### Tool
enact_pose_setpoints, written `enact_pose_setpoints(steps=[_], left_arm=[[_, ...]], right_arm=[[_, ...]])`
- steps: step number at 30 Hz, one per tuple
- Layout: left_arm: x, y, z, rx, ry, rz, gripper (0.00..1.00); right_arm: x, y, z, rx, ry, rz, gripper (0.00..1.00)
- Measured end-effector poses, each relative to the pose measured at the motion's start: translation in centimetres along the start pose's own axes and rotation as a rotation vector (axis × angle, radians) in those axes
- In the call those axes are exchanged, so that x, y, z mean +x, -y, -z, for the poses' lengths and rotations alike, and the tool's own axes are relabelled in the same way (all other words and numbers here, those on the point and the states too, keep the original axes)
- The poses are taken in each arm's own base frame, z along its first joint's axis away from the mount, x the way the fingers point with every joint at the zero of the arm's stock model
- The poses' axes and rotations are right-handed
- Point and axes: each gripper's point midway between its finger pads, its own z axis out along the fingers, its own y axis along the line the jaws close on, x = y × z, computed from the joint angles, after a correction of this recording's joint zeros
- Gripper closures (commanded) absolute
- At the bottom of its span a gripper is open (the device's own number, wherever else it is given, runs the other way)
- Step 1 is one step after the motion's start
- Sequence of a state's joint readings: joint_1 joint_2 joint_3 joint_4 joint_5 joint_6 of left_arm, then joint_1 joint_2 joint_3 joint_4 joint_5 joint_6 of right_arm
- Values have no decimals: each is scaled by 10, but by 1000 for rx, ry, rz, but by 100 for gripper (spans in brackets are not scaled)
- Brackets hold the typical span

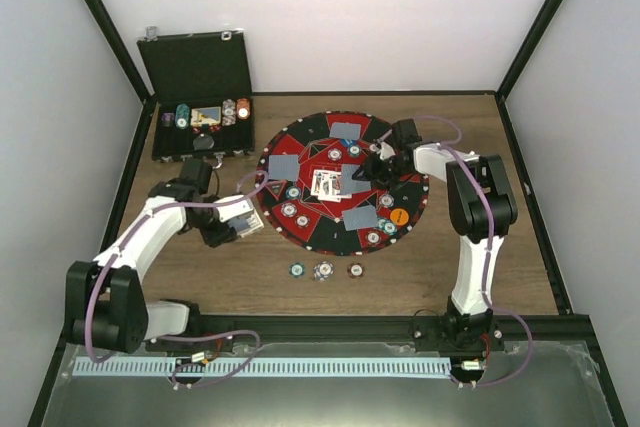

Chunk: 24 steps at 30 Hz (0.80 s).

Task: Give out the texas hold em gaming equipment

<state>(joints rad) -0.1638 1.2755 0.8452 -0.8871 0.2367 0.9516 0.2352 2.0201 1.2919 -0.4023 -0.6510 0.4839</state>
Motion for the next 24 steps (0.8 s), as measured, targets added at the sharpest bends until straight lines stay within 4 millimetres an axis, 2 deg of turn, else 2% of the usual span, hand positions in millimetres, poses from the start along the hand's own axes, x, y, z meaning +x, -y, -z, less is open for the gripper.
enact_pose_setpoints(steps=[3, 6, 11, 14, 16, 20, 24], left_arm=[[13, -3, -16, -1, -30, 16, 93], [18, -8, -29, -3, -49, 25, 93], [22, -22, -37, -31, -52, 43, 93], [36, -31, -33, -52, -54, 73, 93], [46, -35, -27, -72, -49, 85, 93], [60, -23, -20, -100, -44, 45, 91], [69, -6, -27, -65, -55, 21, 85]], right_arm=[[0, 4, 2, 29, 11, 15, 46], [2, 0, 13, 38, 30, 31, 42], [3, -28, 47, 10, 98, 84, 40], [-1, -50, 70, -18, 154, 132, 39], [-2, -61, 82, -33, 182, 158, 35], [4, -67, 95, -33, 205, 180, 24], [13, -62, 99, -9, 205, 174, 18]])
